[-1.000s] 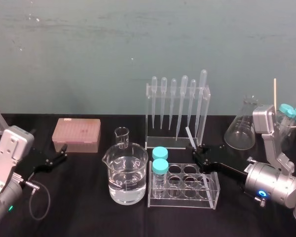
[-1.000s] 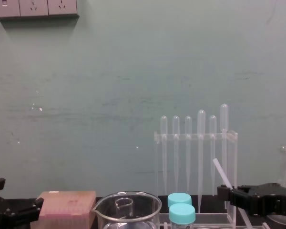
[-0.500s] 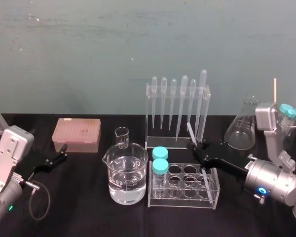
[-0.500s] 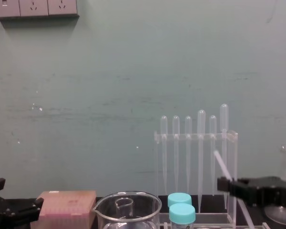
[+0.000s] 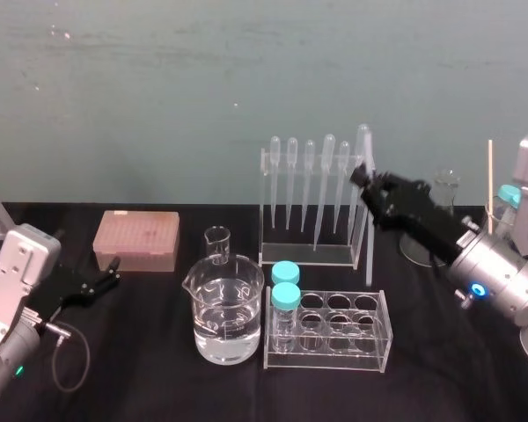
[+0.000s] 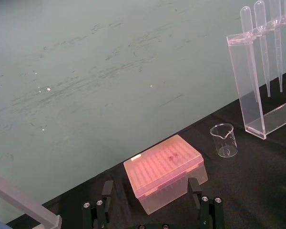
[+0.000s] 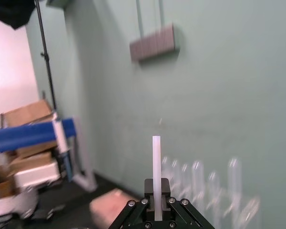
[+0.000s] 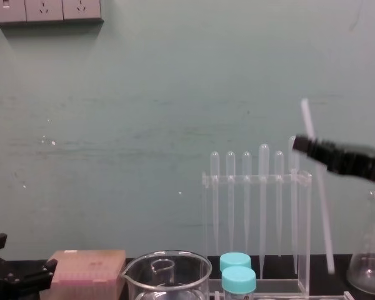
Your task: Pick up the stirring rod with one hand, then place it down.
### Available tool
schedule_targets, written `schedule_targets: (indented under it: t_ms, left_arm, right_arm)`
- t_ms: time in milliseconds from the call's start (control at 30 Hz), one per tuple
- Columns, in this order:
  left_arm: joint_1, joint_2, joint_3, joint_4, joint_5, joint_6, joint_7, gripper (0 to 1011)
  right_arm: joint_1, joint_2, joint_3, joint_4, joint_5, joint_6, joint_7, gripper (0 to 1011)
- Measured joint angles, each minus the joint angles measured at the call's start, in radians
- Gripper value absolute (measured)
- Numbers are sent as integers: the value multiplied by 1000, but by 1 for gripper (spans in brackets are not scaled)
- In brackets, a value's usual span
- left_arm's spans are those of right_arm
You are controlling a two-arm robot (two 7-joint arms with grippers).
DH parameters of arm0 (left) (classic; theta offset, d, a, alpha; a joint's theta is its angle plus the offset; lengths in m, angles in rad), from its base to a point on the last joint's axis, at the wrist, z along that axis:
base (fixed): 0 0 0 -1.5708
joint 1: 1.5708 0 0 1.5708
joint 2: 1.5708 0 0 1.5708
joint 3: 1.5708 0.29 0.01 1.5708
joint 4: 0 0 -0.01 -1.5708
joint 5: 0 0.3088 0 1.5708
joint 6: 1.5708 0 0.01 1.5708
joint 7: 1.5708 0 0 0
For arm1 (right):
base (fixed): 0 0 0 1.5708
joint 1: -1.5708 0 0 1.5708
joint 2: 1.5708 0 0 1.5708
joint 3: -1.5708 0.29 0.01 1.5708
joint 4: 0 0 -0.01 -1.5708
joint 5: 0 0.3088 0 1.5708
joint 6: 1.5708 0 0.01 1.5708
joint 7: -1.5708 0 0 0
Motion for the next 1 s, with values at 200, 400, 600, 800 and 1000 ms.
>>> schedule_targets:
  t_ms: [200, 400, 600, 800, 1000]
  left_arm:
    - [0, 0, 0, 0, 0, 0, 0, 1000]
    - [0, 0, 0, 0, 0, 0, 0, 1000]
    - [0, 0, 0, 0, 0, 0, 0, 1000]
    - [0, 0, 0, 0, 0, 0, 0, 1000]
    - [0, 0, 0, 0, 0, 0, 0, 1000]
  right_arm:
    - [-1, -35, 31, 13, -80, -182, -24, 72]
    - [-17, -65, 47, 56, -132, -317, -24, 72]
    - [-36, -79, 53, 105, -159, -375, -5, 72]
    - [-48, -83, 63, 123, -176, -374, -3, 72]
    - [-47, -83, 61, 123, -175, -374, -3, 72]
